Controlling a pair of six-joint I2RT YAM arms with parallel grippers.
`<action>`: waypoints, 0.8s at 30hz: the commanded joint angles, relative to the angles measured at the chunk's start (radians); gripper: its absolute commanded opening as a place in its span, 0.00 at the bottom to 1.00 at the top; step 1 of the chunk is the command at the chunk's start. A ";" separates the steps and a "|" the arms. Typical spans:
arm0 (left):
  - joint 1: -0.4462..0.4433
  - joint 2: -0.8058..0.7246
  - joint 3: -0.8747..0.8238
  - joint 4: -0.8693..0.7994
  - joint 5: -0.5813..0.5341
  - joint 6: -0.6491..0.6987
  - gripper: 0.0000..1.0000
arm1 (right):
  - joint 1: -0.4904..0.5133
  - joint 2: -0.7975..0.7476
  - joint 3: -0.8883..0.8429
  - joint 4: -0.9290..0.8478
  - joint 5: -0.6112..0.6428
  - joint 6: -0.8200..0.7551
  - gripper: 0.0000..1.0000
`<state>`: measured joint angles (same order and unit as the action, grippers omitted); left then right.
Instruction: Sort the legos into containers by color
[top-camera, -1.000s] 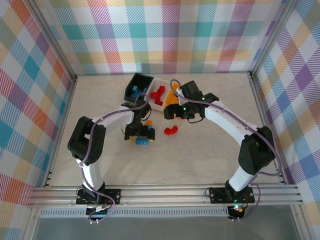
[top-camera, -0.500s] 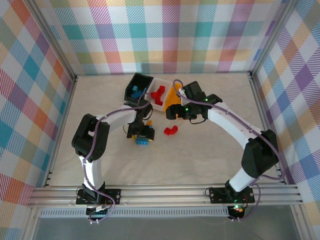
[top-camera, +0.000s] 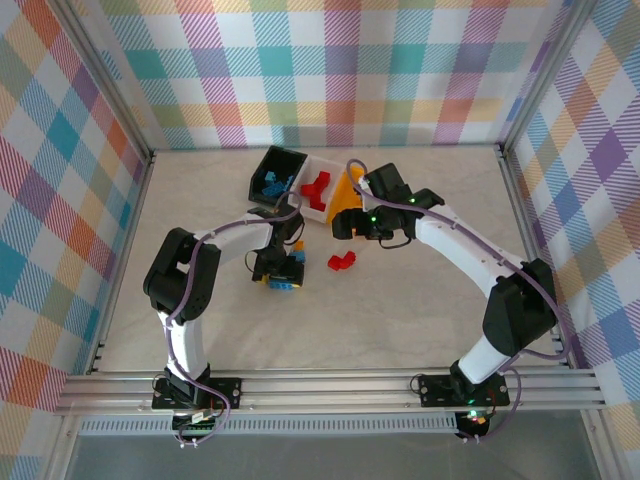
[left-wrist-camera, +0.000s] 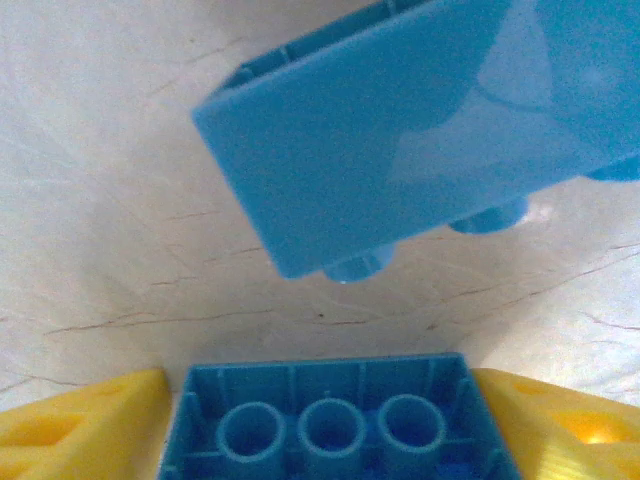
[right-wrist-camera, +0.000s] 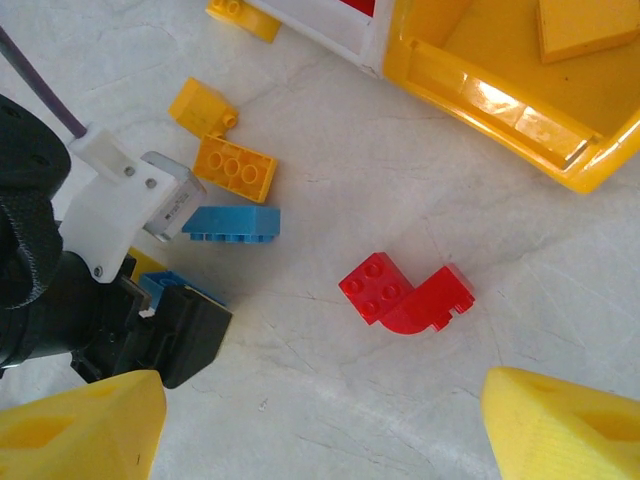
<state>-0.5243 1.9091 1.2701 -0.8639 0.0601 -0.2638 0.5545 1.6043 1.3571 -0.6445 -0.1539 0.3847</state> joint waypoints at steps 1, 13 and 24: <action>-0.006 0.007 -0.014 -0.018 0.017 -0.001 0.67 | -0.007 0.012 -0.009 0.010 0.001 0.016 0.82; 0.053 -0.034 0.092 -0.100 0.049 -0.009 0.60 | -0.027 -0.030 -0.037 -0.002 0.027 0.019 0.83; 0.273 0.129 0.629 -0.108 0.139 -0.124 0.57 | -0.073 -0.057 -0.038 -0.039 0.019 0.015 0.83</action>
<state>-0.2855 1.9587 1.7901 -0.9634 0.1684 -0.3298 0.4831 1.5650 1.3117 -0.6582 -0.1318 0.3885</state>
